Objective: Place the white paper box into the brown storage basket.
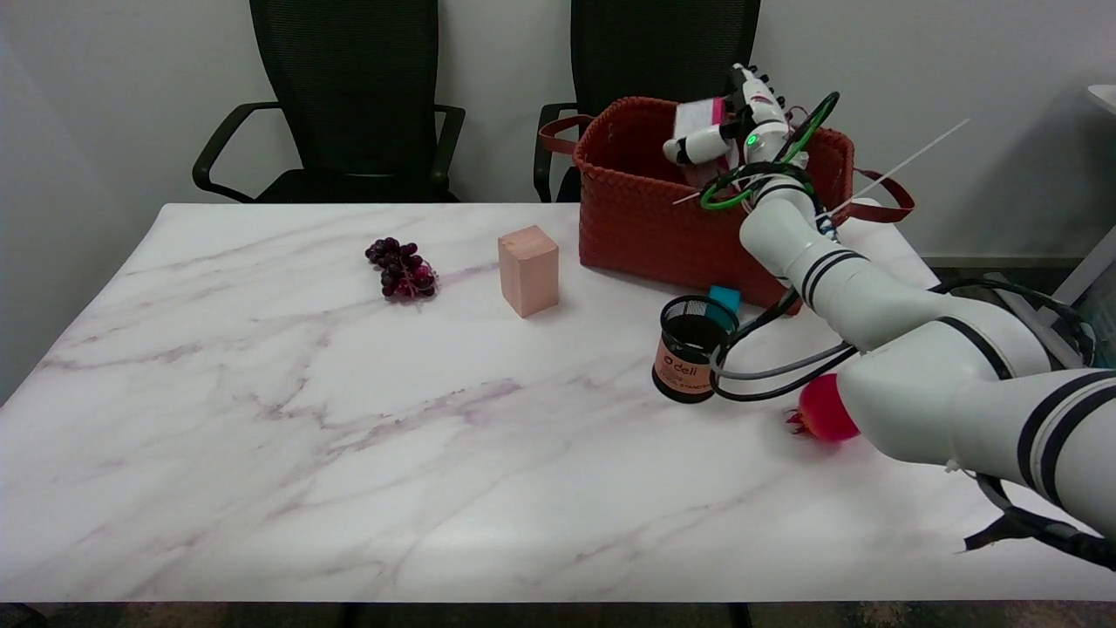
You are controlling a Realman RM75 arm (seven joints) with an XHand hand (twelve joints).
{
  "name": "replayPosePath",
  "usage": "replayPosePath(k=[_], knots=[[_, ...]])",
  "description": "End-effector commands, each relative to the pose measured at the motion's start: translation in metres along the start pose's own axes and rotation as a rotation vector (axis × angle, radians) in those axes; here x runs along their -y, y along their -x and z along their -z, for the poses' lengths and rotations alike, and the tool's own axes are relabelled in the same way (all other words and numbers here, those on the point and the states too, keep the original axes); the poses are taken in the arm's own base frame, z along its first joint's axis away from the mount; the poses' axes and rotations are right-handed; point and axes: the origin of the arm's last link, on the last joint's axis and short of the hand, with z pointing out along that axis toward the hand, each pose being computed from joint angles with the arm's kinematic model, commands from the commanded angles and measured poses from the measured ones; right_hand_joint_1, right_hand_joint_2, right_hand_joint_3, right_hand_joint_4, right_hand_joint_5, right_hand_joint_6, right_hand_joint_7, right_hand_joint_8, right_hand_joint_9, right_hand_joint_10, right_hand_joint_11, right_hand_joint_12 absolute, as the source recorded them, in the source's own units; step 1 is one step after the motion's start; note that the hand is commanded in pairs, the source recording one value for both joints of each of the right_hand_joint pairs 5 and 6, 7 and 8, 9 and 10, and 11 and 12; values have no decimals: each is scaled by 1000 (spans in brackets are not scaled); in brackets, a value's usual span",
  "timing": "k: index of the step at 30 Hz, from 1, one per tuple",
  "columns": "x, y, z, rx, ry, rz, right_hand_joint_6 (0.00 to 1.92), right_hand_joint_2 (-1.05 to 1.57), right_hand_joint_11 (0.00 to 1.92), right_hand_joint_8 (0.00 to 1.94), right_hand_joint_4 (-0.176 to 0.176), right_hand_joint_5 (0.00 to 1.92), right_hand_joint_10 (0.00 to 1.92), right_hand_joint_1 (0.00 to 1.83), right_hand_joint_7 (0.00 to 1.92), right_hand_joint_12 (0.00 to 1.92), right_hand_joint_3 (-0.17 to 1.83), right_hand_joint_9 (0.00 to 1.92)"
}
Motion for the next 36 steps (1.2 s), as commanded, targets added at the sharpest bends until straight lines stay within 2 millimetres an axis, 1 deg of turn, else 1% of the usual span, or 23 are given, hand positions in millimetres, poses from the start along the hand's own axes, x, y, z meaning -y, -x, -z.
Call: replayPosePath(k=[1,2,4,7,11,14,16,18,20,23,25,28,31,34,36], knots=[[-14,7,4,38,26,17,0,-207,0,18,0,0,0,1245,18,0,647,0],[-12,7,4,37,22,15,0,-247,0,0,0,0,0,1233,0,0,563,0],[-11,6,4,31,15,14,0,-278,0,0,0,0,0,1225,0,0,487,0],[-7,4,6,11,-7,8,0,-305,0,0,0,0,0,1214,0,0,398,0],[-1,-7,11,-44,-61,4,0,-307,0,0,0,0,0,1210,0,0,345,0],[13,-23,16,-100,-122,-12,0,-303,0,0,0,0,0,1209,0,0,319,0],[21,-37,24,-152,-160,-31,0,-285,0,0,0,0,0,1212,0,0,299,0],[25,-45,30,-177,-175,-15,0,-204,0,0,0,0,0,1218,0,0,263,0],[24,-52,34,-195,-170,1,0,-115,0,0,0,0,0,1235,0,0,296,0],[17,-62,41,-228,-151,-33,0,-69,0,0,0,0,0,1251,0,0,390,0],[20,-70,48,-258,-172,-47,0,-61,0,0,0,0,0,1252,0,0,420,0],[27,-81,69,-316,-231,-61,0,-48,0,0,0,0,0,1253,0,0,463,0],[29,-89,91,-374,-266,-62,0,5,0,0,0,0,1,1256,0,0,463,1],[36,-101,114,-437,-313,-71,0,37,0,0,0,0,38,1254,0,0,476,38],[41,-108,136,-488,-364,-67,0,56,0,0,0,0,49,1254,0,0,498,49]])
